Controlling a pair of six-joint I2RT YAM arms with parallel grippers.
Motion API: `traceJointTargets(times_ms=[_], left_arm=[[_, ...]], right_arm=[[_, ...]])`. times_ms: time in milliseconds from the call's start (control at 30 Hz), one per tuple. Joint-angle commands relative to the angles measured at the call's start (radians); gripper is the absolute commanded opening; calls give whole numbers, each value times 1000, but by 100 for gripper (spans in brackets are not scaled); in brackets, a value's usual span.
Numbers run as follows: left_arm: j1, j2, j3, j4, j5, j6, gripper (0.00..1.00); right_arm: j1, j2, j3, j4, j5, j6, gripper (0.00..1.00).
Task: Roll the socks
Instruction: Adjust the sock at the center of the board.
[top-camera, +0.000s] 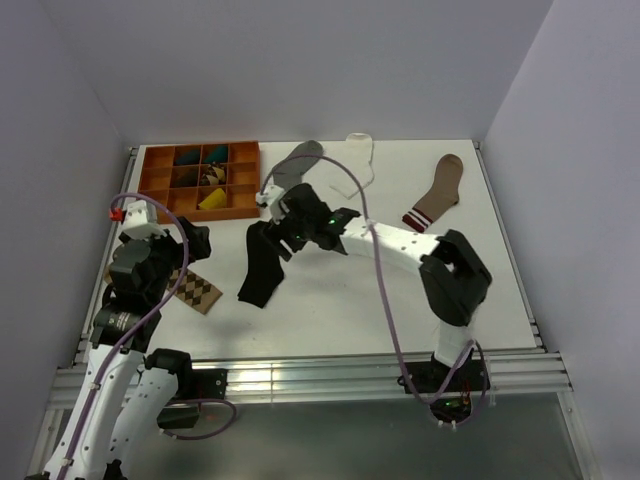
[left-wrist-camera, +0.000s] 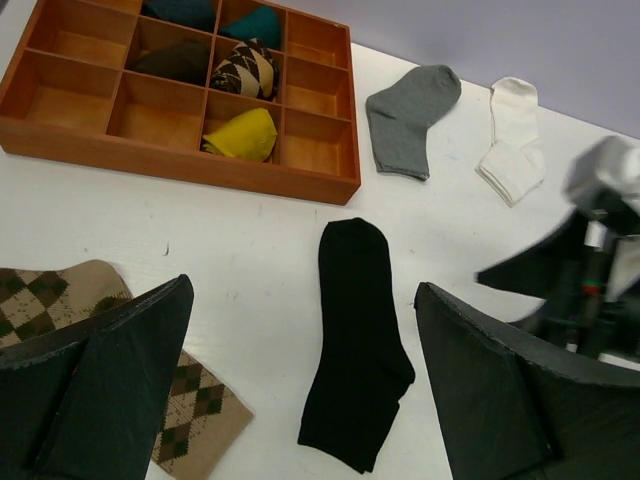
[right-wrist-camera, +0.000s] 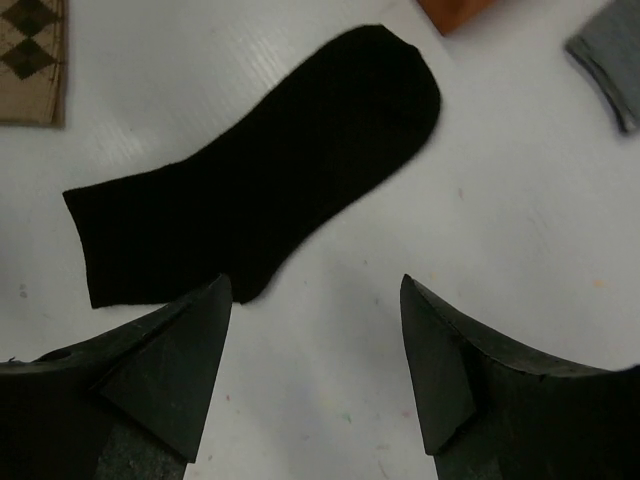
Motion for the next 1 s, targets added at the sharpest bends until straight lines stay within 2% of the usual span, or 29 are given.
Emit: traceJointTargets(times_ms=[0, 200, 467, 667, 967], left_arm=[[-3, -16, -15, 74, -3, -10, 99], [-1, -14, -24, 66, -20, 0, 99], [-1, -8, -29, 74, -6, 3, 100], [-1, -6, -29, 75, 6, 3, 99], [-3, 10, -29, 83, 38, -4, 99]], right_arm=[[50, 101, 129, -17, -36, -96, 75], [90, 301, 291, -39, -85, -116, 72], [92, 421, 345, -88, -65, -96, 73], [90, 432, 272, -124, -30, -64, 71], [30, 296, 1, -108, 50, 23, 69]])
